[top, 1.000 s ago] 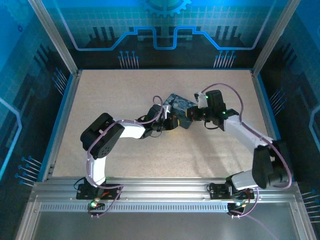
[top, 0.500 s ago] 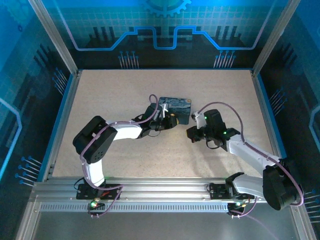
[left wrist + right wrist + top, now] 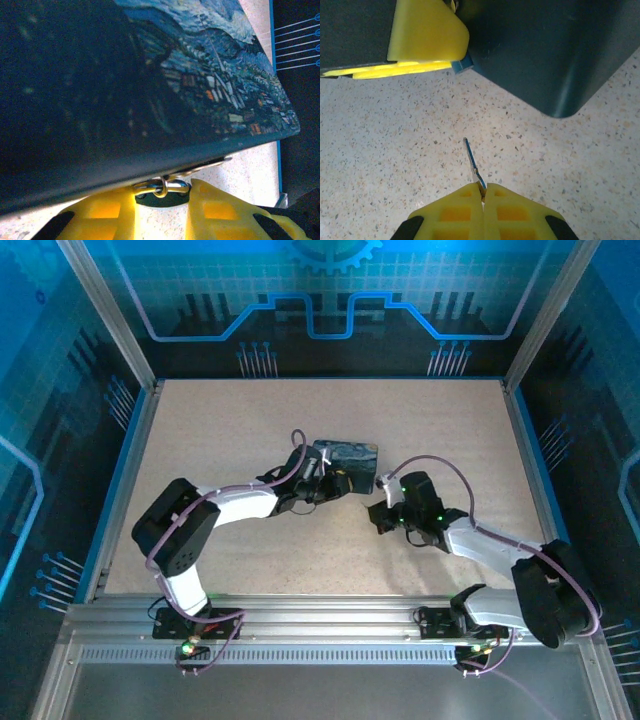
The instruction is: Unlock the padlock with the key
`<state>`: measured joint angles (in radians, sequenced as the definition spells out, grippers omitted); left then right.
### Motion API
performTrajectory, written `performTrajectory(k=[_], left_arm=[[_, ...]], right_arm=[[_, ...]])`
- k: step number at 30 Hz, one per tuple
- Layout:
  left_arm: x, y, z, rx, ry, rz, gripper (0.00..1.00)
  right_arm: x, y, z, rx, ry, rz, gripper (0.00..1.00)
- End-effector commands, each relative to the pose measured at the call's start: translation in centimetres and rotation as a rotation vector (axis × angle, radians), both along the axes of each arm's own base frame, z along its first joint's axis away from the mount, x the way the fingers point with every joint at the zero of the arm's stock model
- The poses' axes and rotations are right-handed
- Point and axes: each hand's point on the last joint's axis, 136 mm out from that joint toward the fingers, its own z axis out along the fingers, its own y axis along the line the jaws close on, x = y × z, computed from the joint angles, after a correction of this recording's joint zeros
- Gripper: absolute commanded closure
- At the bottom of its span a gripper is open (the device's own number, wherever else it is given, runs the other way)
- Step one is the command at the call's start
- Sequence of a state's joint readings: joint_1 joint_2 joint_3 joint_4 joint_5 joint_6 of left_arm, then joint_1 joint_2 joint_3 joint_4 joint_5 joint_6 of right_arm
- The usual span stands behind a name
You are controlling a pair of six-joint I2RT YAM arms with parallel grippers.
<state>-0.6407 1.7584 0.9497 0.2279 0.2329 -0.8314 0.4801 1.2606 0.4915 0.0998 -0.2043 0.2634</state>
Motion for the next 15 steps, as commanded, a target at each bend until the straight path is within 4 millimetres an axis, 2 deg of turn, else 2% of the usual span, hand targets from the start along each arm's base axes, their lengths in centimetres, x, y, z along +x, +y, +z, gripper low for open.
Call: performTrajectory(k=[1,15], left_arm=[[-0.2,-0.6,2.9,-0.061,-0.025,-0.013,0.89],[-0.4,-0.3,3.4,-0.055,-0.039,-0.003,0.89]], right_arm=[[0.3,0.6,0.0,-0.005,-0.054,0.024,1.0],[-0.1,1.0,-1.0,-0.008,-0.05,0.041,1.0]])
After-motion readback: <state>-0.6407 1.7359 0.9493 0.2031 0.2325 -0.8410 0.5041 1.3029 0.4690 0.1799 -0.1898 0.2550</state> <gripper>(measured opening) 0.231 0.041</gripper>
